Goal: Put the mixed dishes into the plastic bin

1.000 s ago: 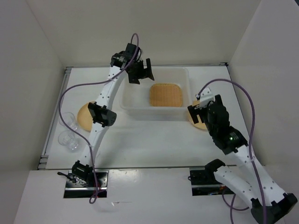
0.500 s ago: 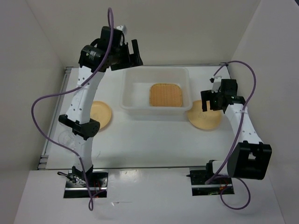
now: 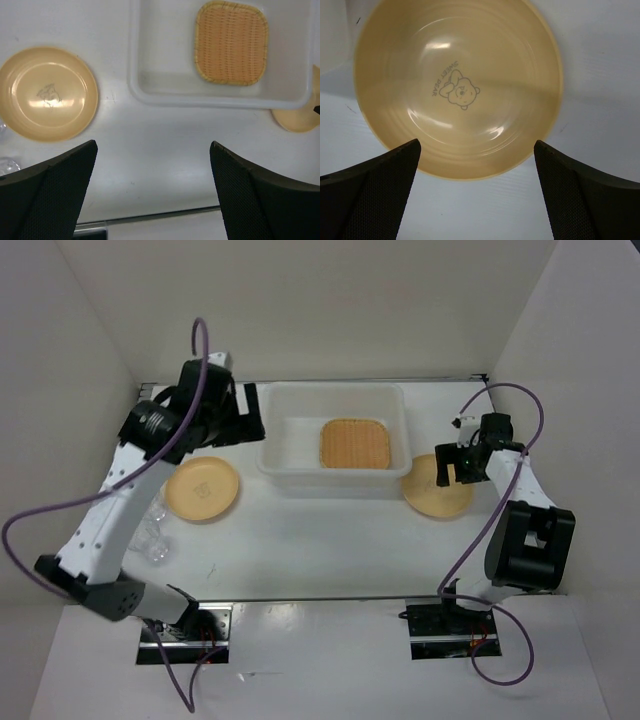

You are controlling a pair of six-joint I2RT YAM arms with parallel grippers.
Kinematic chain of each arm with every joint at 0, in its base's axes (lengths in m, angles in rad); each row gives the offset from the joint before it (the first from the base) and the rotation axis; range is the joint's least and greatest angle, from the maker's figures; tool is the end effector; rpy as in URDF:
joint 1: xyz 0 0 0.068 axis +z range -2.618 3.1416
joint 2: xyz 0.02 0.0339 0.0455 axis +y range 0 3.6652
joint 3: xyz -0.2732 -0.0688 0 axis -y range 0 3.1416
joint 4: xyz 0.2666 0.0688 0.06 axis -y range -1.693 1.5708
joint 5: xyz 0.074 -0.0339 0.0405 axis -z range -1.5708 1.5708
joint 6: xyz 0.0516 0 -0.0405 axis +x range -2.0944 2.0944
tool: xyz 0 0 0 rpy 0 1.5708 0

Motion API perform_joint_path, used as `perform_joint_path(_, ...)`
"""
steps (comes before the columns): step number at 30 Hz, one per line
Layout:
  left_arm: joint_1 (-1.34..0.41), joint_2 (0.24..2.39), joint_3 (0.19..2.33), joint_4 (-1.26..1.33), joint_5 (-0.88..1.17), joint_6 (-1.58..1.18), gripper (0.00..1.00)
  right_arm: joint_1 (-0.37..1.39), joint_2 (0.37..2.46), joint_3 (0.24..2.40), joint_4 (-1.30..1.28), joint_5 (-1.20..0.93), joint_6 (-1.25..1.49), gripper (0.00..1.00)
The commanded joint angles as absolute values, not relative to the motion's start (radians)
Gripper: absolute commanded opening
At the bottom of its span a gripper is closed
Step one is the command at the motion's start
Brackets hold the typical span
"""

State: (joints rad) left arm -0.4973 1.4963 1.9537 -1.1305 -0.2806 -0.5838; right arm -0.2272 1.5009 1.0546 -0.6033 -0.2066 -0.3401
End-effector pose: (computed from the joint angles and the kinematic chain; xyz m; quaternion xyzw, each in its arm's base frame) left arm 0.2784 -0.1348 0.4805 -0.0992 0.8886 -0.1131 0.4332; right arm 0.3232 -0.0639 0.2171 -0.0808 0.9581 0.0239 0.2739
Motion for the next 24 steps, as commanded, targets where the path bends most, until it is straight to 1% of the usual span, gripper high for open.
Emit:
perform_joint_path(1,-0.476,1.310,1.737,-0.935,-0.235,-0.661,1.00,-0.262,1.517,1.065,-0.560,-0.229,-0.387,0.98)
perform_joint_path(2,-0.462,1.286,1.661,-0.934,-0.226,-0.670,1.00,-0.276,1.517,1.065,-0.560,-0.229,-0.387,0.98)
perform_joint_path(7,-0.462,1.233,1.574,-0.945,-0.216,-0.680,1.00,-0.339,1.531,1.074,-0.560,-0.248,-0.417,0.98)
perform_joint_path(10,-0.462,1.224,1.554,-0.956,-0.207,-0.680,1.00,-0.405,1.643,1.127,-0.590,-0.264,-0.429,0.98)
perform_joint_path(11,-0.462,1.224,1.554,-0.956,-0.198,-0.680,1.00,-0.447,1.676,1.146,-0.627,-0.309,-0.439,0.98)
perform_joint_path(13,-0.462,1.213,1.554,-0.965,-0.198,-0.689,1.00,-0.471,1.756,1.195,-0.655,-0.322,-0.439,0.98)
perform_joint_path(20,-0.462,1.117,1.474,-0.988,-0.198,-0.741,1.00,-0.431,1.738,1.129,-0.606,-0.334,-0.449,0.98)
perform_joint_path(24,-0.462,1.074,1.428,-0.988,-0.186,-0.788,1.00,-0.422,1.778,1.109,-0.578,-0.334,-0.449,0.98)
